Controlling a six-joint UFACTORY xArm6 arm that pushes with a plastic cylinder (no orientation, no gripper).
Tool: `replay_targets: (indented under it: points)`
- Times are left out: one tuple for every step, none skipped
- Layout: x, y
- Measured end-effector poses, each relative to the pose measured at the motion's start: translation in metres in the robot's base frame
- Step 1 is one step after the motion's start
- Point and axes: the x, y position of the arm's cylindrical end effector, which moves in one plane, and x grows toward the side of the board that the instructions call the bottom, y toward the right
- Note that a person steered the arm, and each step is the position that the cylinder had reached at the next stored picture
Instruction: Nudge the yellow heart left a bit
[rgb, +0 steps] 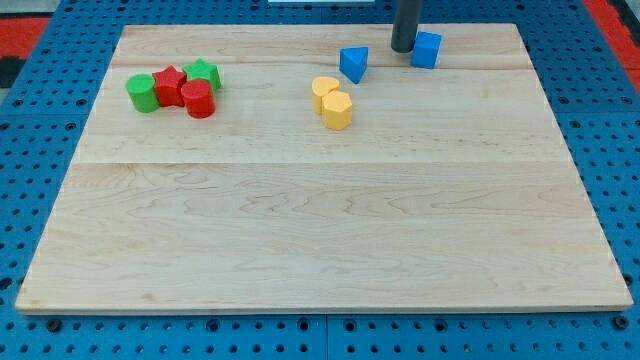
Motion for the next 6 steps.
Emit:
replay_targets:
  points:
    - [0.027,-0.013]
    - [0.033,0.022]
    - [0.041,0.036]
    - [0.060,0.036]
    - [0.070,0.018]
    - [0.071,-0.007]
